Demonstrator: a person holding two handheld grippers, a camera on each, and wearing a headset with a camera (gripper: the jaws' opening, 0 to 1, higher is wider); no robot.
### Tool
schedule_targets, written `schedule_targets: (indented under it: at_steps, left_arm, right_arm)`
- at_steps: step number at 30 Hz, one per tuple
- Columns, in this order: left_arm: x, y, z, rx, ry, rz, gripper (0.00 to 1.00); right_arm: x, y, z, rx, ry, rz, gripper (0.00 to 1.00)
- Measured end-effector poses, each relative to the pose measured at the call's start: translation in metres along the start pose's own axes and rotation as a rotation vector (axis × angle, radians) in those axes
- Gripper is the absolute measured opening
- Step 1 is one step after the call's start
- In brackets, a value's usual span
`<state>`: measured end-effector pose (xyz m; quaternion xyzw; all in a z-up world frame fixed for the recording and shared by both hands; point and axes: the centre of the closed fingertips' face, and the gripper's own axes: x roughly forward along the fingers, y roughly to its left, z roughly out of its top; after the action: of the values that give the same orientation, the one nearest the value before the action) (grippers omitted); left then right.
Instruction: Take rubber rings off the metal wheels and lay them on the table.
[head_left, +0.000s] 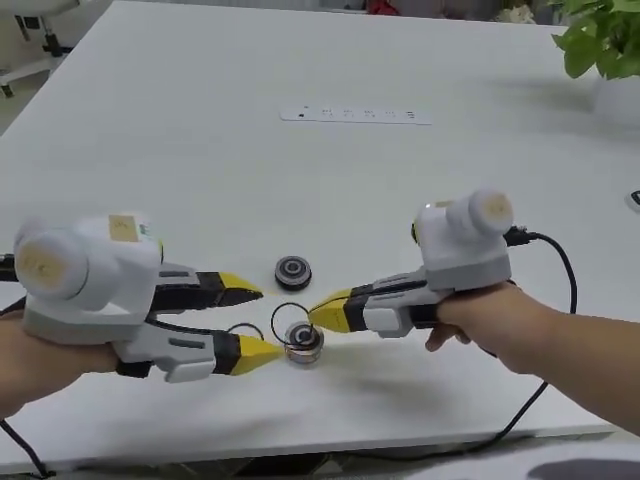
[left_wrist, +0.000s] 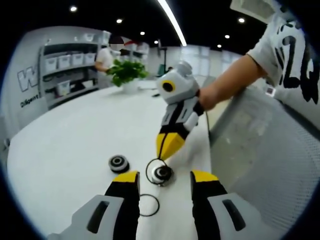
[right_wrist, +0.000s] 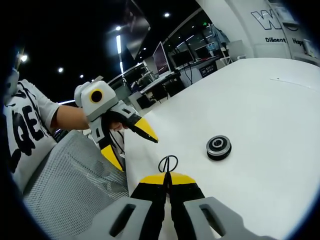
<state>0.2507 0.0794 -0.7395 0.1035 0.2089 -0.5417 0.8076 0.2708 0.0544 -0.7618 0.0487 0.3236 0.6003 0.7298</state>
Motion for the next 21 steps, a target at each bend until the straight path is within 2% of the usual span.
schedule_targets:
  at_steps: [10,21]
  left_arm:
    - [-0.013,0.007,-0.005,-0.016,-0.008,0.036,0.45]
    - [-0.024,0.01,-0.012,-0.027,-0.005,0.061,0.47]
  right_arm:
    - [0.007,0.004,0.007,-0.006,-0.001,0.013,0.0]
    - [0.029,0.014,0.008,-0.018,0.021,0.046,0.0]
